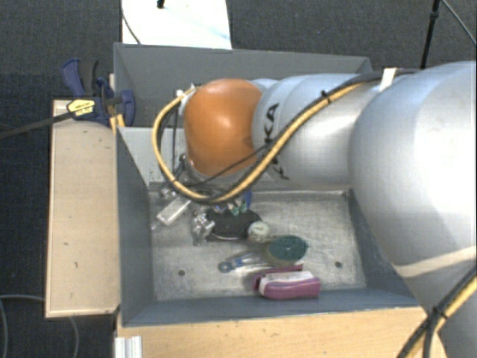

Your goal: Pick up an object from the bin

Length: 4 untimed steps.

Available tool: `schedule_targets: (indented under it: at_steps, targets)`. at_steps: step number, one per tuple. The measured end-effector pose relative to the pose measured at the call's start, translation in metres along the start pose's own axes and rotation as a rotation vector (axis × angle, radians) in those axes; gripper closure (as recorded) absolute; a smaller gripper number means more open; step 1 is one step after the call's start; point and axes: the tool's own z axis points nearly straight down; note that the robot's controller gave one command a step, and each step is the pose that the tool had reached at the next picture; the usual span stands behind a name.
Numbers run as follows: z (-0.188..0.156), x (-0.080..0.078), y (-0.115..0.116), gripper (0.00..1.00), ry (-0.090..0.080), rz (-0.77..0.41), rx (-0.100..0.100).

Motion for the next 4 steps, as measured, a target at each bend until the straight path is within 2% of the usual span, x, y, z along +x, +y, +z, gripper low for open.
schedule_targets:
  at_steps: [1, 2, 3, 4]
  targets:
    - [0.033, -0.012, 0.009, 0.0, 0.002, -0.073, 0.0]
    - [0.032, -0.013, 0.009, 0.0, 0.001, -0.064, -0.001]
    - [0.032, -0.013, 0.009, 1.0, 0.001, -0.061, -0.001]
    - [0.019, -0.014, 0.009, 1.0, -0.006, -0.055, 0.0]
